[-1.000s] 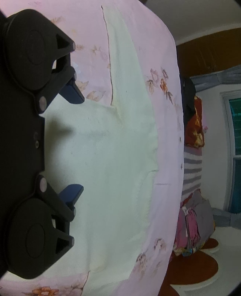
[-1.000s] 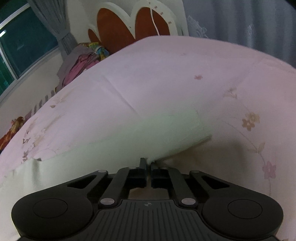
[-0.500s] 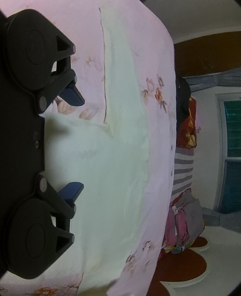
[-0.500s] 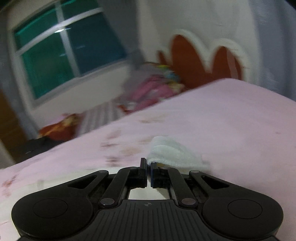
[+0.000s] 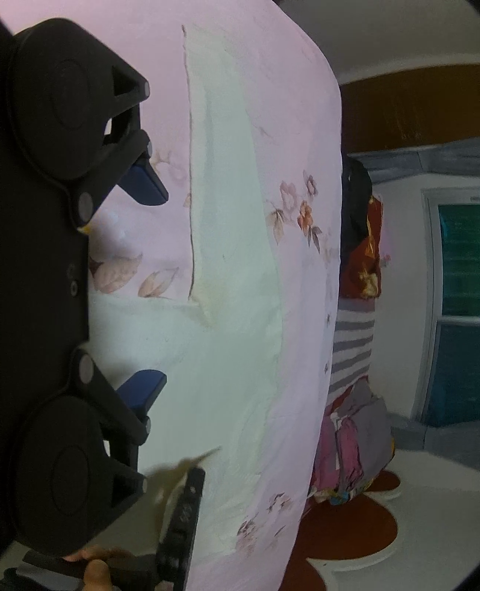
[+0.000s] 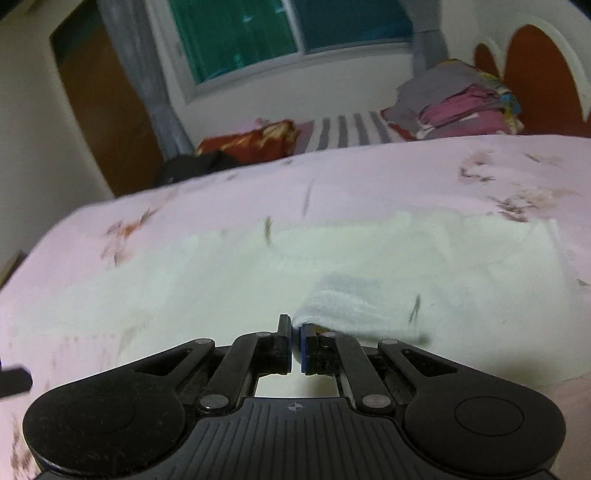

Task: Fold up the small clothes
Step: 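Fold the held sleeve across the sweater body and open the right gripper, then grasp the other sleeve cuff with the left gripper, then fold the held sleeve across the body and open the left gripper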

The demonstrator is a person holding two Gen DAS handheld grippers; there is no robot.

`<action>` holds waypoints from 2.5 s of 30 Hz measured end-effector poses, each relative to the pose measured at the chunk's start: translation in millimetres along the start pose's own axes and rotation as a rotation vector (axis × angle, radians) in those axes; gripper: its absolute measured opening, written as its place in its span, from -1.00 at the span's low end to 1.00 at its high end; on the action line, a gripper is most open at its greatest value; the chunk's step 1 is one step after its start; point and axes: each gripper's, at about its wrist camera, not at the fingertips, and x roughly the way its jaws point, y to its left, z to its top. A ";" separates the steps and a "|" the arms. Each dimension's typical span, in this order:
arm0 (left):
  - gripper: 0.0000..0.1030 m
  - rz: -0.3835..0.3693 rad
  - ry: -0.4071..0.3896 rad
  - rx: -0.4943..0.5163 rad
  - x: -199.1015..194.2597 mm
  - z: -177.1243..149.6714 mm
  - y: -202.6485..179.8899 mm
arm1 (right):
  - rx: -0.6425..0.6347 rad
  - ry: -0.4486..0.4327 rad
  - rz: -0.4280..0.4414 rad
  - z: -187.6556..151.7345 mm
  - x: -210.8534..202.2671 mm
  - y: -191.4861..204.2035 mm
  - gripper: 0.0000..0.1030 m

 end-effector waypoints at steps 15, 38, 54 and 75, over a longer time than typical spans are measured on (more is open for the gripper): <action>0.63 -0.236 0.020 0.220 45.8 0.9 -97.9 | -0.027 0.008 -0.095 -13.7 -49.5 -40.9 0.50; -0.82 -0.252 -0.046 0.179 109.5 6.0 -148.7 | 0.093 0.007 -0.296 -42.1 -75.5 -117.4 0.49; -0.87 -0.300 -0.157 -0.086 86.4 54.8 -80.6 | 0.082 -0.005 -0.336 -30.0 -39.0 -128.4 0.36; 0.52 -0.338 0.025 -0.276 121.0 18.1 -31.4 | 0.123 -0.021 -0.304 -32.7 -79.9 -143.4 0.22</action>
